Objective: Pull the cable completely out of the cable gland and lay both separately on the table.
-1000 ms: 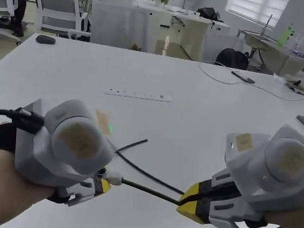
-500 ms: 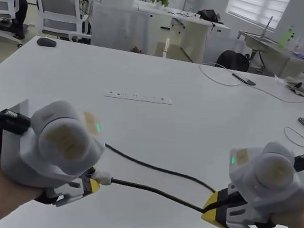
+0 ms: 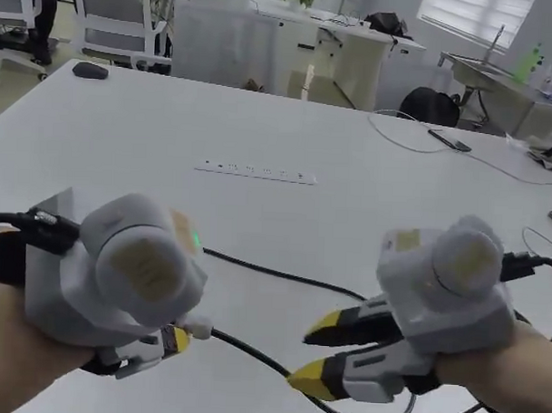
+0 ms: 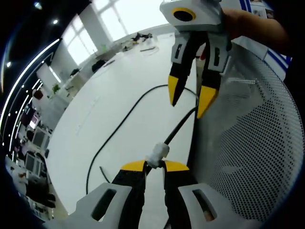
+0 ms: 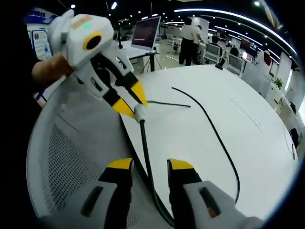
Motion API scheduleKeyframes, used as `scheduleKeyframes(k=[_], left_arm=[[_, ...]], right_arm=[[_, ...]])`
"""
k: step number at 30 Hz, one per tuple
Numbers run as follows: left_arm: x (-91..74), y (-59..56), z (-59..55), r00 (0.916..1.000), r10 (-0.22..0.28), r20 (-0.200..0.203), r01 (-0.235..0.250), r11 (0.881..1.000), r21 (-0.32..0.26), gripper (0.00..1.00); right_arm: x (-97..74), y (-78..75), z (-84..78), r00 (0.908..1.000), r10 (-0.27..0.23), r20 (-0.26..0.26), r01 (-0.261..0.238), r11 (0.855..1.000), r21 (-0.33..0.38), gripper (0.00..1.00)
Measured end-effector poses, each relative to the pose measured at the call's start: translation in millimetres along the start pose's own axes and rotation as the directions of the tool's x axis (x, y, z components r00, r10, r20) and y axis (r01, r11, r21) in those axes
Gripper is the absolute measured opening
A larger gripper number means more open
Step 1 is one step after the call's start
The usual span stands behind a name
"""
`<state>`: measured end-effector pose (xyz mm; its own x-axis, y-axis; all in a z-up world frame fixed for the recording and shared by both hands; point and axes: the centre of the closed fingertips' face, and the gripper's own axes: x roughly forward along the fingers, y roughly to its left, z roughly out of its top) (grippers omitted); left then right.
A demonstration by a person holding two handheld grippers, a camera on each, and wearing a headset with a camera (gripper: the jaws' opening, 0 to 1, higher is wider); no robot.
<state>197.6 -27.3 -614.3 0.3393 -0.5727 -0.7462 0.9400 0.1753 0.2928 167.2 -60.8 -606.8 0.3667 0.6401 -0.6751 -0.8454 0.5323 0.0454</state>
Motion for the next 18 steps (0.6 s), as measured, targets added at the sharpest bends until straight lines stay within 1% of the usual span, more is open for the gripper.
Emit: scheduleKeyframes(k=[1, 2, 3, 4, 5, 7, 8, 9, 11, 14, 18], left_arm=[[0.3, -1.8, 2.6, 1.0000, 0.000, 0.006, 0.000, 1.000, 0.005, 0.14], [0.4, -3.0, 4.2, 1.0000, -0.002, 0.008, 0.002, 1.000, 0.006, 0.14], [0.5, -4.2, 6.5, 0.9999, -0.002, 0.014, 0.002, 1.000, 0.008, 0.14], [0.5, -4.6, 7.5, 0.9998, -0.004, 0.017, 0.004, 1.000, 0.009, 0.14], [0.6, -4.8, 8.3, 0.9998, -0.005, 0.019, 0.005, 1.000, 0.009, 0.14], [0.7, -4.0, 8.4, 0.9998, -0.003, 0.021, 0.003, 1.000, 0.010, 0.14], [0.6, -3.8, 8.1, 0.9997, -0.006, 0.023, 0.006, 1.000, 0.008, 0.14], [0.4, -3.5, 7.5, 0.9998, -0.005, 0.021, 0.005, 1.000, 0.003, 0.14], [0.9, -3.3, 6.8, 0.9996, -0.013, 0.025, 0.013, 1.000, -0.012, 0.14], [2.9, 0.1, 3.1, 0.9999, -0.005, 0.013, 0.005, 1.000, -0.008, 0.14], [1.8, 5.7, 0.8, 0.9999, 0.000, 0.016, 0.000, 1.000, -0.026, 0.14]], right_arm=[[6.5, 1.2, 7.3, 0.9999, -0.014, 0.004, 0.015, 1.000, -0.016, 0.30], [10.7, 1.6, 10.4, 0.9998, -0.020, 0.002, 0.020, 0.999, -0.034, 0.29], [14.4, 1.4, 11.5, 0.9996, -0.026, -0.002, 0.026, 0.999, -0.038, 0.27], [18.4, -0.1, 10.8, 0.9991, -0.037, -0.020, 0.036, 0.998, -0.060, 0.25], [19.6, -0.6, 9.6, 0.9987, -0.041, -0.031, 0.039, 0.996, -0.075, 0.21], [19.8, -2.0, 5.5, 0.9975, -0.050, -0.050, 0.044, 0.994, -0.105, 0.06], [18.7, -5.5, 5.9, 0.9971, -0.065, -0.041, 0.061, 0.994, -0.088, 0.05], [17.8, -5.9, 3.3, 0.9968, -0.062, -0.050, 0.058, 0.996, -0.072, 0.05], [16.3, -5.3, -0.4, 0.9967, -0.058, -0.057, 0.053, 0.995, -0.082, 0.04], [12.1, -9.3, -12.5, 0.9927, -0.072, -0.097, 0.063, 0.994, -0.094, 0.04], [5.4, -16.4, -31.5, 0.9859, -0.088, -0.142, 0.073, 0.992, -0.102, 0.04]])
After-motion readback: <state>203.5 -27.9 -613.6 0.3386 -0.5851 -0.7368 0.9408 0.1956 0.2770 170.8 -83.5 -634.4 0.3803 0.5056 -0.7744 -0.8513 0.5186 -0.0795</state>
